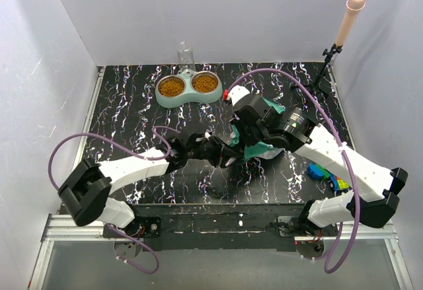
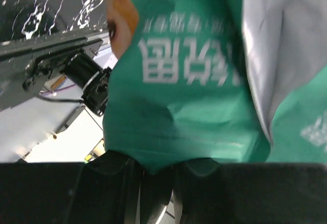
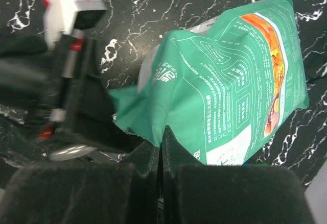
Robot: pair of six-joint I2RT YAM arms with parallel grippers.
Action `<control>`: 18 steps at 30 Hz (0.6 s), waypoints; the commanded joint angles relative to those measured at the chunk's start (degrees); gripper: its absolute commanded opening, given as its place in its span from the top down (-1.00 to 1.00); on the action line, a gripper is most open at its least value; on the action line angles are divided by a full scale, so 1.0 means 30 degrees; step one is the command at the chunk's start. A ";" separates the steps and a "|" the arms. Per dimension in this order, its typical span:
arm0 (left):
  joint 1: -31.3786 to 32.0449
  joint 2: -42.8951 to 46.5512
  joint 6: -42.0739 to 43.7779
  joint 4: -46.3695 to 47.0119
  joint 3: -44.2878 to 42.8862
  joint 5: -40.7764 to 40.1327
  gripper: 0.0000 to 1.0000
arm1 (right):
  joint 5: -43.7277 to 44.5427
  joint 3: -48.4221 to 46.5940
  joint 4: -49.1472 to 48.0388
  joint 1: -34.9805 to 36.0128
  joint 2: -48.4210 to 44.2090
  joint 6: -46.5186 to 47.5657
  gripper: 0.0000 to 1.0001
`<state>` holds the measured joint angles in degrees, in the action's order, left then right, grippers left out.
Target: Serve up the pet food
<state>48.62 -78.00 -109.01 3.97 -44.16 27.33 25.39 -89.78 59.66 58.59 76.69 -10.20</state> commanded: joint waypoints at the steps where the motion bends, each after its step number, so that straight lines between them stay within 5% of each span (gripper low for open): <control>1: -0.0357 -0.4422 0.1554 0.0776 -0.1067 -0.2966 1.00 | -0.1224 -0.2242 -0.1985 0.0393 -0.1011 -0.0849 0.97; 6: -0.0299 -1.1583 0.2354 0.8275 -0.2331 -0.0350 1.00 | -0.1109 -0.1716 -0.2162 0.0130 -0.1070 -0.0645 0.97; 10: -0.0589 -1.0420 0.2321 1.2788 -0.0663 -0.2606 1.00 | -0.0845 -0.1510 -0.1956 -0.0192 -0.1273 -0.0615 0.97; 18: -0.0826 -1.1034 0.1504 2.2579 0.0596 -0.1083 1.00 | -0.0319 -0.0603 -0.2162 -0.1451 -0.1831 -0.0907 0.97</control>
<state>48.07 -110.13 -104.03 58.81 -44.97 31.92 25.54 -89.01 63.05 54.63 76.97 -10.59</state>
